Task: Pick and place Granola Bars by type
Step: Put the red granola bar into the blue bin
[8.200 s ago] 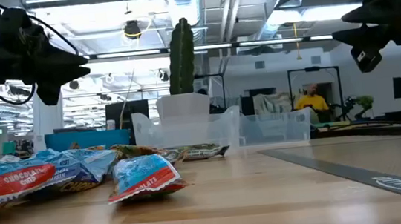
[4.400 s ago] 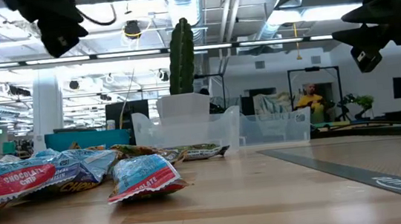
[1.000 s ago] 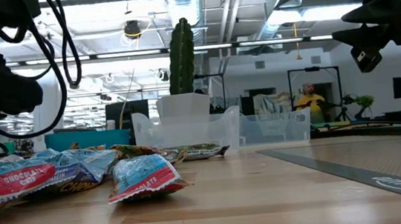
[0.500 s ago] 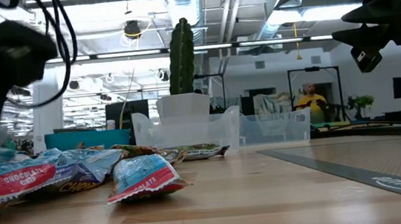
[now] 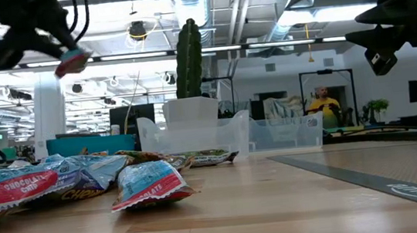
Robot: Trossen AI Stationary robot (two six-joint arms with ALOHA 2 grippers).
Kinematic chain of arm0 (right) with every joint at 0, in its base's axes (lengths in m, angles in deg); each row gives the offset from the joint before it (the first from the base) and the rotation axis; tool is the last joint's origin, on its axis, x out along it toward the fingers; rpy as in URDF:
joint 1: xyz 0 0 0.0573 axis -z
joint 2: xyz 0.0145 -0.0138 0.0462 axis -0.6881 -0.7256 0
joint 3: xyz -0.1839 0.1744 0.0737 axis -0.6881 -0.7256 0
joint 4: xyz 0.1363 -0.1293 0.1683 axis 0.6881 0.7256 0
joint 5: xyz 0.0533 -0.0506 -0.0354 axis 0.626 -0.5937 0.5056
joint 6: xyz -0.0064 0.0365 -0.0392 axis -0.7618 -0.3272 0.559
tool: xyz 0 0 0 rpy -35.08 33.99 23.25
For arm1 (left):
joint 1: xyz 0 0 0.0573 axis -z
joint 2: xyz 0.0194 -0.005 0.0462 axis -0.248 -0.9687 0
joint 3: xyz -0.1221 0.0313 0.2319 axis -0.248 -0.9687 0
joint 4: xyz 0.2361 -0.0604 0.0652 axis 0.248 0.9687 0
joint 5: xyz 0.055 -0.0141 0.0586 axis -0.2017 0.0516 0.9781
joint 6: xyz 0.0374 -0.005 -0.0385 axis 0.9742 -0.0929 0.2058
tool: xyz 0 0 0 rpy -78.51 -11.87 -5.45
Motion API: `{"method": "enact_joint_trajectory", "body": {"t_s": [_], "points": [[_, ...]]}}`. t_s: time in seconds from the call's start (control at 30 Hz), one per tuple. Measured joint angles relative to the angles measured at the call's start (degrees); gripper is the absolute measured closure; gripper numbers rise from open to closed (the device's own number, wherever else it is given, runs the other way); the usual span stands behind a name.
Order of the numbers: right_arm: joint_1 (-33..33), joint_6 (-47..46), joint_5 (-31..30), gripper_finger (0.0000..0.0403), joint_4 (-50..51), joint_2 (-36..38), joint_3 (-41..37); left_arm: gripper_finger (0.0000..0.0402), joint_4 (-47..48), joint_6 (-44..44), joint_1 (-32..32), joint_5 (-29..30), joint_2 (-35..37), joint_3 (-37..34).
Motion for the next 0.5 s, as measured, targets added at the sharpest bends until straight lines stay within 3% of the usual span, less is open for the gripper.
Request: {"method": "enact_joint_trajectory", "body": {"t_s": [0.23,0.5], "points": [[0.01,-0.01,0.0,0.026,0.02,-0.01,-0.01,0.0355,-0.28,16.37,-11.19,2.48,9.07,0.0],[0.02,0.0,0.0,0.0261,0.01,-0.01,-0.01,0.0355,-1.27,35.76,-27.95,-6.74,14.73,0.0]]}}
